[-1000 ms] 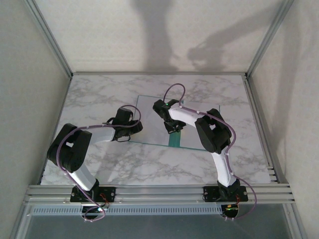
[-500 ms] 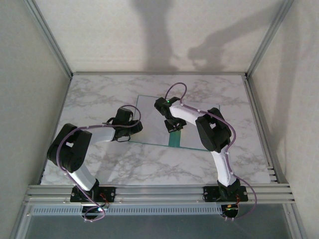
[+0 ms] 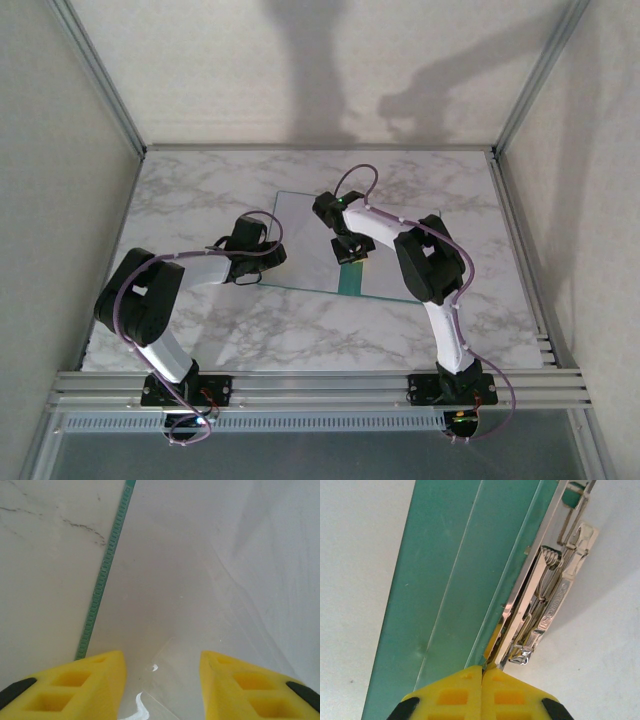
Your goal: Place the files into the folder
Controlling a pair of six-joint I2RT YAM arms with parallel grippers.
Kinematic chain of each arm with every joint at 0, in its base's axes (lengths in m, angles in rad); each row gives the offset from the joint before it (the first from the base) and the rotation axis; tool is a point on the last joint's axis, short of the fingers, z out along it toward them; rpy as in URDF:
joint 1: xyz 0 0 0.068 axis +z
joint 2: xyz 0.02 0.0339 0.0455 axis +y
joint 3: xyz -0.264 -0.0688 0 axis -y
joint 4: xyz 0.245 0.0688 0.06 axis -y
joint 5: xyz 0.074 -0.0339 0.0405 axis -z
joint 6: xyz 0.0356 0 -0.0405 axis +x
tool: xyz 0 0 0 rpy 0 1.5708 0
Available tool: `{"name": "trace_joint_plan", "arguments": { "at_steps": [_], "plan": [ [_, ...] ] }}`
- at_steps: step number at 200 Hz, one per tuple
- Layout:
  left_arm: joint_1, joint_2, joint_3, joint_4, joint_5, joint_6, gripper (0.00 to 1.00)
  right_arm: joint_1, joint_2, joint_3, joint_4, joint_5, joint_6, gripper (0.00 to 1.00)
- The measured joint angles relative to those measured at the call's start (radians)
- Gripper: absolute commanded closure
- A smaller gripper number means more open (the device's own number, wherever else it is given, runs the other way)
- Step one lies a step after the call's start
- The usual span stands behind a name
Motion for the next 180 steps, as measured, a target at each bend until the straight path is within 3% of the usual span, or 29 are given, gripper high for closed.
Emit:
{"name": "trace_joint_plan", "arguments": {
  "at_steps": [180],
  "plan": [
    [-0.002, 0.005, 0.007, -0.009, -0.001, 0.0, 0.55, -0.01, 0.028, 0.067, -0.067, -0.022, 0.003, 0.99]
  ]
}}
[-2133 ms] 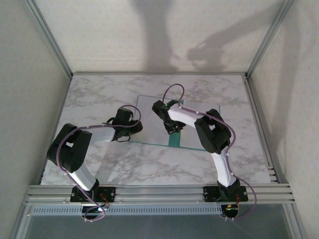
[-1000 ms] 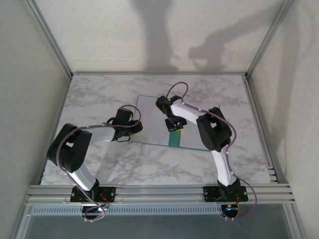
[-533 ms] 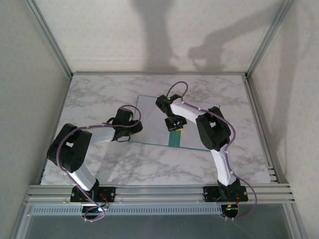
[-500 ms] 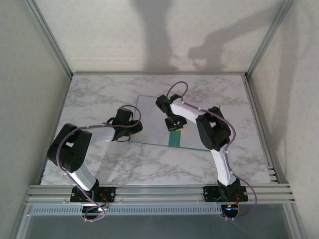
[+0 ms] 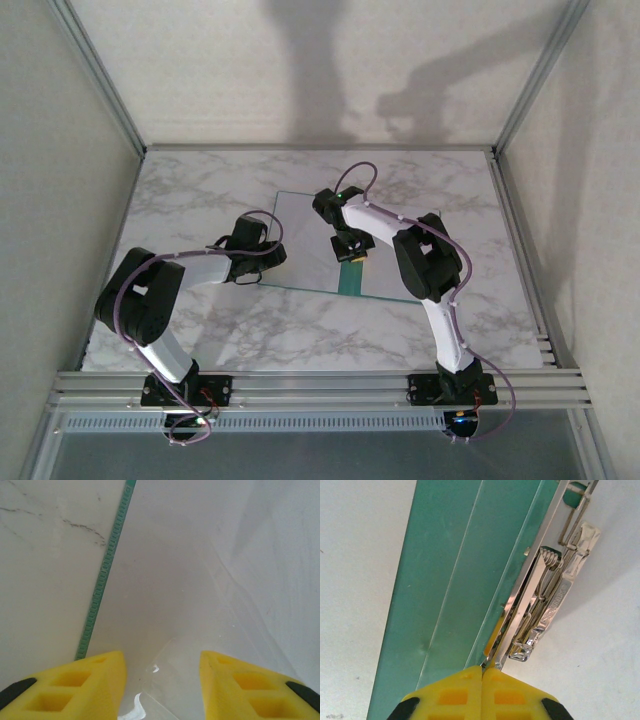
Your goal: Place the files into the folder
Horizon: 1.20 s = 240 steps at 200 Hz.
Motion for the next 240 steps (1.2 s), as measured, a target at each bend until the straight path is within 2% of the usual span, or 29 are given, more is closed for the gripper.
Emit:
{"name": "trace_joint_plan", "arguments": {
  "at_steps": [182, 240],
  "plan": [
    [0.0, 0.001, 0.0, 0.003, 0.0, 0.0, 0.55, -0.003, -0.02, -0.047, 0.049, -0.009, 0.004, 0.98],
    [0.0, 0.001, 0.0, 0.003, 0.0, 0.0, 0.55, -0.005, -0.022, -0.023, 0.025, -0.017, 0.003, 0.89]
  ]
}}
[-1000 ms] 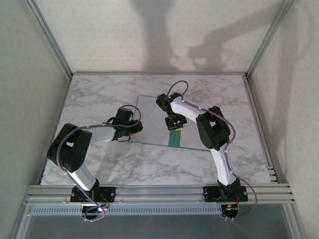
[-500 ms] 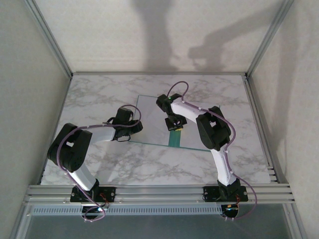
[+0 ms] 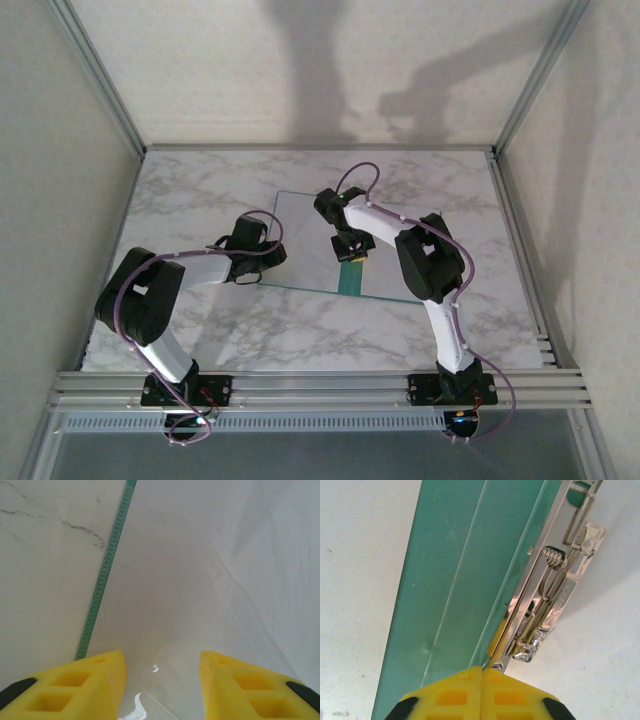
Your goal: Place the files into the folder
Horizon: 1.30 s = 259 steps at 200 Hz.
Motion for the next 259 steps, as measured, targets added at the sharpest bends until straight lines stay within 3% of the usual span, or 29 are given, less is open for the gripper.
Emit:
{"name": "trace_joint_plan", "arguments": {
  "at_steps": [55, 97, 133, 175, 209, 259],
  "plan": [
    [0.0, 0.002, 0.0, 0.01, 0.0, -0.001, 0.54, 0.005, -0.008, 0.044, 0.019, -0.068, -0.004, 0.84],
    [-0.002, -0.002, 0.011, -0.009, 0.001, -0.005, 0.5, 0.003, -0.1, 0.045, 0.017, -0.086, -0.011, 0.79],
    [-0.006, -0.032, 0.032, -0.099, -0.002, -0.006, 0.38, -0.021, -0.253, -0.018, 0.073, -0.127, -0.019, 0.76],
    [-0.006, -0.14, 0.043, -0.227, -0.066, -0.008, 0.27, -0.115, -0.4, -0.22, 0.184, -0.179, -0.019, 0.74],
    [-0.001, -0.227, 0.031, -0.243, -0.13, -0.008, 0.3, -0.206, -0.437, -0.407, 0.284, -0.247, -0.003, 0.71],
    [0.003, -0.235, -0.111, -0.23, -0.105, -0.027, 0.41, -0.273, -0.458, -0.531, 0.382, -0.318, 0.008, 0.7]
  ]
}}
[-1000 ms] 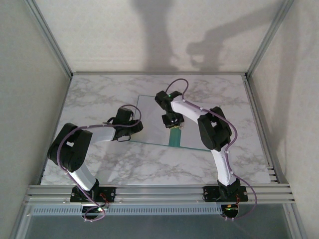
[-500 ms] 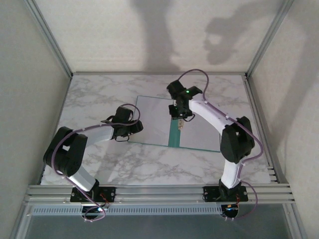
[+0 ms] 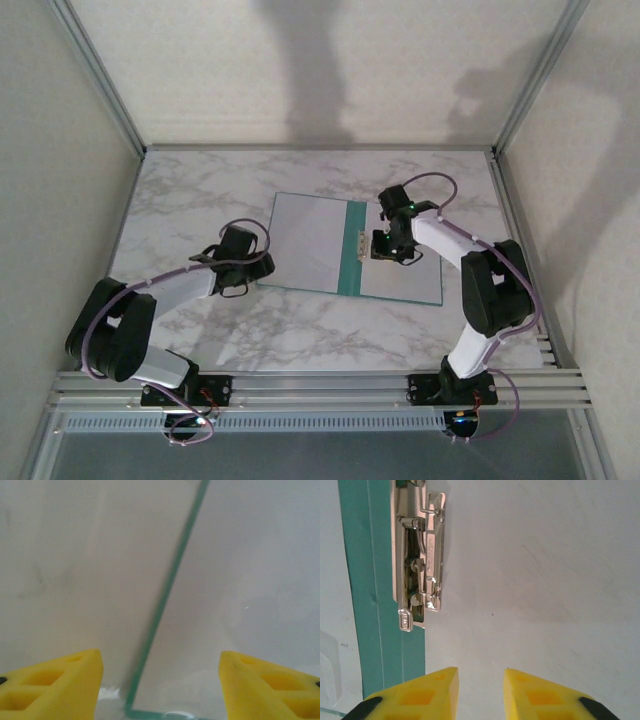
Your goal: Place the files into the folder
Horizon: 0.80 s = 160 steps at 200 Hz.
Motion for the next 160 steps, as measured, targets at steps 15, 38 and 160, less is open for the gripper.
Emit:
{"name": "trace_joint_plan", "arguments": {
  "at_steps": [15, 38, 160],
  "plan": [
    [0.002, -0.006, -0.027, 0.002, 0.01, -0.005, 0.43, -0.015, 0.0, -0.017, 0.023, -0.015, 0.0, 0.69],
    [0.006, -0.043, -0.053, 0.022, 0.032, -0.01, 0.48, -0.03, 0.0, -0.034, 0.045, -0.026, 0.0, 0.69],
    [0.026, -0.076, -0.134, 0.109, 0.138, -0.055, 0.63, -0.034, 0.0, -0.04, 0.076, -0.049, 0.001, 0.69]
  ]
}}
